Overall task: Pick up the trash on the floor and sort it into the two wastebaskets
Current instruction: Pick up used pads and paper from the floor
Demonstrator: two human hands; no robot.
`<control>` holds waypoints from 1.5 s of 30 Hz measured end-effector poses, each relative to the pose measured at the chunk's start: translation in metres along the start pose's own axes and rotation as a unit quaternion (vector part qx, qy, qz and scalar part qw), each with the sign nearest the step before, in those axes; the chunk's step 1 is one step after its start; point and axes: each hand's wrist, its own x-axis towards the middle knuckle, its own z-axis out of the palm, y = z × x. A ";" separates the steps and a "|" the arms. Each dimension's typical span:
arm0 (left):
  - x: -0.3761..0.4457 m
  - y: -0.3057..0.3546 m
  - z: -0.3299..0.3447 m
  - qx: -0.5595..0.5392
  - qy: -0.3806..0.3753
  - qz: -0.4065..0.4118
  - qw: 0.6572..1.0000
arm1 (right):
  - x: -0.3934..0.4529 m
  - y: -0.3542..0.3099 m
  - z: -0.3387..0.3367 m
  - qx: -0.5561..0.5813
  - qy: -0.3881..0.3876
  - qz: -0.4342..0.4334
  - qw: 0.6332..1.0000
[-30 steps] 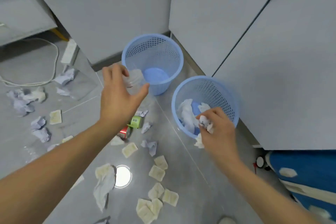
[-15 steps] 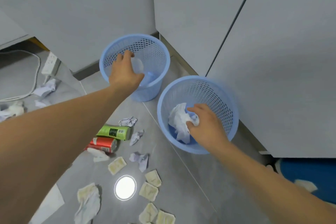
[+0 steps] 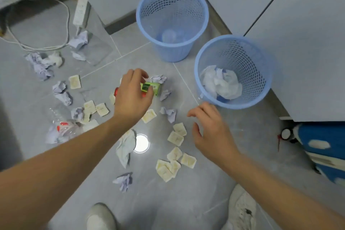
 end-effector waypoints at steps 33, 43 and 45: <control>-0.199 -0.231 0.112 0.109 -0.155 -0.121 0.974 | -0.035 0.123 0.216 -0.226 -0.196 -0.017 0.954; -0.153 -0.124 0.070 -0.055 -0.056 -0.091 0.993 | -0.022 0.076 0.137 -0.086 -0.016 0.011 0.996; -0.127 -0.072 0.057 -0.091 -0.034 -0.079 0.992 | -0.014 0.052 0.090 -0.044 0.025 0.014 0.999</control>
